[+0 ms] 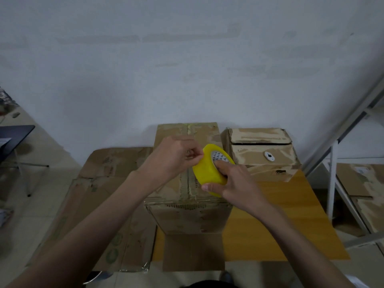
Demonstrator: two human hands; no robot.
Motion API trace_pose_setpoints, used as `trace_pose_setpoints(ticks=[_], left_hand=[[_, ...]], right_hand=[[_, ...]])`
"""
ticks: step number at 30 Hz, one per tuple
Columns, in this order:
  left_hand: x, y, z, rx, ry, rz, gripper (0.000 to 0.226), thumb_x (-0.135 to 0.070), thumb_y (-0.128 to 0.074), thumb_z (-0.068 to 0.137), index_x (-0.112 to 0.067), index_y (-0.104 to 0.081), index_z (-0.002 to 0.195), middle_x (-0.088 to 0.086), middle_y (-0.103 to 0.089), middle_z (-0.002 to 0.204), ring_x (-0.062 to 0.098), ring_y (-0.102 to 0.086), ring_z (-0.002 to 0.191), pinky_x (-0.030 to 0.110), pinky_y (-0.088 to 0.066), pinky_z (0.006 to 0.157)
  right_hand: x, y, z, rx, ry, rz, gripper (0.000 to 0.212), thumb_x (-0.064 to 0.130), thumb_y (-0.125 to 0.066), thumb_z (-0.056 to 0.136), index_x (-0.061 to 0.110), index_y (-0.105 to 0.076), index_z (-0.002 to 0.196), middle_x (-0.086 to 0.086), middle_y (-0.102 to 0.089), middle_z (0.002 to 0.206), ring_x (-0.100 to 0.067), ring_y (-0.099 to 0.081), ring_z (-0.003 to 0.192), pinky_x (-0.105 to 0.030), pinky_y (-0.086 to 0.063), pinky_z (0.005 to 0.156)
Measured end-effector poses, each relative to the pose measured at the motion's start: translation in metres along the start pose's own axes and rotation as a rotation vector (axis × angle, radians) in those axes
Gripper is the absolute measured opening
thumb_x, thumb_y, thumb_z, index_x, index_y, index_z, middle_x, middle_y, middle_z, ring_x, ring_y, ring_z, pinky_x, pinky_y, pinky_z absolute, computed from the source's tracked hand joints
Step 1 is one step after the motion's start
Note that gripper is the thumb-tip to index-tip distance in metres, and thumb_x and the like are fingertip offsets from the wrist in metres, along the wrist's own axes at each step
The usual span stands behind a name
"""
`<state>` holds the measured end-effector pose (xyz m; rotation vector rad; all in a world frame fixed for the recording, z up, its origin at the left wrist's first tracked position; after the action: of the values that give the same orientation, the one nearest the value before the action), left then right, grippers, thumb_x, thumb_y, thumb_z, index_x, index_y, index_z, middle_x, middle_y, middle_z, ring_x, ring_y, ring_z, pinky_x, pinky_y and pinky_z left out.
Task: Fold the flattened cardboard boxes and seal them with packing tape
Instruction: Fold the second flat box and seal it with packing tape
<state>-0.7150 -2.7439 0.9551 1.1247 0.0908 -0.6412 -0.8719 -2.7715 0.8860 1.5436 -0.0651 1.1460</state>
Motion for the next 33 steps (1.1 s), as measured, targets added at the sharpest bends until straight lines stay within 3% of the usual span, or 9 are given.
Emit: trace_pose_setpoints(ticks=[3, 6, 11, 14, 16, 20, 24, 29, 33], left_hand=[[-0.003, 0.001, -0.001, 0.018, -0.031, 0.030, 0.008, -0.009, -0.076, 0.082, -0.010, -0.069, 0.081, -0.002, -0.065, 0.079, 0.014, -0.061, 0.070, 0.039, -0.054, 0.064], [-0.002, 0.000, -0.007, 0.020, -0.008, -0.089, 0.012, -0.001, -0.074, 0.078, -0.008, -0.065, 0.079, -0.001, -0.063, 0.079, 0.014, -0.059, 0.071, 0.036, -0.052, 0.068], [0.014, -0.003, -0.022, -0.032, 0.204, -0.334, 0.011, -0.001, -0.074, 0.083, -0.008, -0.066, 0.086, -0.001, -0.068, 0.085, 0.015, -0.066, 0.079, 0.033, -0.056, 0.082], [0.023, -0.007, -0.023, 0.023, 0.329, -0.518, 0.016, -0.005, -0.080, 0.080, -0.011, -0.067, 0.087, -0.001, -0.070, 0.086, 0.016, -0.069, 0.083, 0.028, -0.057, 0.084], [0.031, -0.008, -0.021, -0.003, 0.396, -0.571, 0.015, -0.005, -0.078, 0.081, -0.015, -0.068, 0.081, 0.000, -0.070, 0.080, 0.017, -0.067, 0.080, 0.036, -0.056, 0.081], [0.043, -0.013, -0.027, -0.072, 0.487, -0.604, 0.017, 0.000, -0.070, 0.087, -0.014, -0.065, 0.080, 0.002, -0.068, 0.076, 0.016, -0.063, 0.075, 0.036, -0.052, 0.075], [0.049, -0.009, -0.034, -0.101, 0.565, -0.641, 0.013, 0.004, -0.065, 0.090, -0.005, -0.063, 0.080, 0.009, -0.067, 0.072, 0.017, -0.065, 0.068, 0.027, -0.053, 0.069], [0.076, 0.022, -0.060, -0.185, 0.636, -0.674, 0.007, 0.003, -0.065, 0.090, 0.003, -0.062, 0.084, 0.008, -0.064, 0.070, 0.009, -0.061, 0.062, 0.015, -0.049, 0.063], [0.111, 0.014, -0.102, 0.058, 0.803, -0.684, 0.010, -0.008, -0.066, 0.092, -0.001, -0.068, 0.085, 0.009, -0.065, 0.075, 0.025, -0.055, 0.077, 0.038, -0.044, 0.076]], right_hand=[[0.005, 0.002, -0.002, 0.021, 0.004, 0.021, 0.038, 0.047, -0.078, 0.080, 0.022, -0.050, 0.079, 0.003, -0.044, 0.065, -0.011, -0.040, 0.057, -0.025, -0.024, 0.050], [0.007, 0.009, -0.002, 0.064, -0.001, 0.093, 0.034, 0.044, -0.077, 0.082, 0.015, -0.061, 0.089, -0.006, -0.055, 0.070, -0.021, -0.050, 0.063, -0.036, -0.033, 0.057], [0.013, 0.020, 0.000, 0.128, 0.009, 0.196, 0.026, 0.044, -0.074, 0.086, 0.020, -0.066, 0.089, -0.005, -0.061, 0.071, -0.019, -0.057, 0.063, -0.032, -0.034, 0.058], [0.014, 0.022, 0.001, 0.119, 0.023, 0.232, 0.036, 0.047, -0.071, 0.087, 0.012, -0.067, 0.091, -0.016, -0.060, 0.077, -0.030, -0.056, 0.069, -0.034, -0.033, 0.060], [0.015, 0.025, 0.001, 0.095, 0.043, 0.239, 0.043, 0.052, -0.069, 0.086, 0.009, -0.066, 0.088, -0.017, -0.059, 0.078, -0.031, -0.056, 0.070, -0.036, -0.034, 0.059], [0.005, 0.033, -0.003, 0.097, -0.023, 0.307, 0.047, 0.061, -0.076, 0.070, 0.027, -0.065, 0.099, 0.003, -0.064, 0.089, -0.014, -0.064, 0.077, -0.034, -0.048, 0.061], [-0.003, 0.032, -0.007, 0.119, -0.003, 0.081, 0.057, 0.049, -0.083, 0.071, 0.040, -0.049, 0.116, 0.014, -0.056, 0.102, -0.004, -0.058, 0.085, -0.023, -0.045, 0.057], [-0.009, 0.049, -0.005, -0.053, -0.049, -0.281, 0.056, 0.052, -0.078, 0.073, 0.030, -0.053, 0.119, 0.009, -0.055, 0.097, -0.015, -0.053, 0.081, -0.033, -0.040, 0.061], [-0.005, 0.047, -0.015, 0.017, 0.029, -0.038, 0.051, 0.029, -0.079, 0.076, 0.034, -0.047, 0.115, 0.017, -0.050, 0.102, -0.001, -0.051, 0.084, -0.029, -0.035, 0.056]])
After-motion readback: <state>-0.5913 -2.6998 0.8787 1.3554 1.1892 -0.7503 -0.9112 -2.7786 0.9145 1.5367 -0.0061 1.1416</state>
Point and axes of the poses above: each hand's wrist, its own z-axis towards the middle knuckle, its own y-axis out of the back of the hand, x = y × z, the point moved 5 cm from there along z, towards the middle knuckle
